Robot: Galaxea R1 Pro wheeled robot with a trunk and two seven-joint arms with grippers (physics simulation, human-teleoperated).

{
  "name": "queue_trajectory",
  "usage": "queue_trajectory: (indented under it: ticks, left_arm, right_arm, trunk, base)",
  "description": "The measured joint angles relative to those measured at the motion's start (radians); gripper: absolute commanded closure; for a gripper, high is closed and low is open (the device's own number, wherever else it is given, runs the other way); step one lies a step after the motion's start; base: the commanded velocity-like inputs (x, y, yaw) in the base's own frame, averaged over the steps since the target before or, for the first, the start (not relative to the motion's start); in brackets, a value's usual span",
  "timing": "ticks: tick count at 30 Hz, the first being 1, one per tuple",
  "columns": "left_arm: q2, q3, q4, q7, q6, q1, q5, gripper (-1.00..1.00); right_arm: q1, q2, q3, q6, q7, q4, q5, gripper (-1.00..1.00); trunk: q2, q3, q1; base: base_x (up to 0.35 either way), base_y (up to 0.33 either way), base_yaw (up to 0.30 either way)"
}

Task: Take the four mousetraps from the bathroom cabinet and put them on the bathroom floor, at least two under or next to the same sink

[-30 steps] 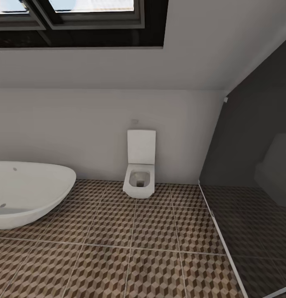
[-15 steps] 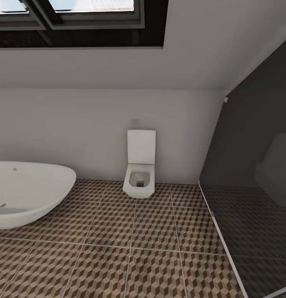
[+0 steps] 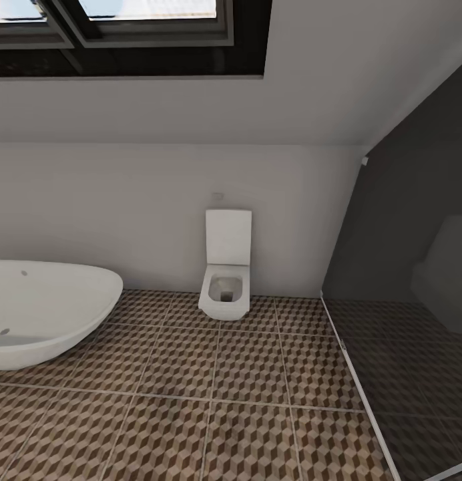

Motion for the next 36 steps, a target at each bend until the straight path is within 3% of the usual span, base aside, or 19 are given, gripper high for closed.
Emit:
queue_trajectory:
  ticks: [36]
  left_arm:
    - [0.000,0.000,0.000,0.000,0.000,0.000,0.000,1.00]
  right_arm:
    - [0.000,0.000,0.000,0.000,0.000,0.000,0.000,1.00]
  trunk:
    - [0.000,0.000,0.000]
  base:
    - [0.000,0.000,0.000]
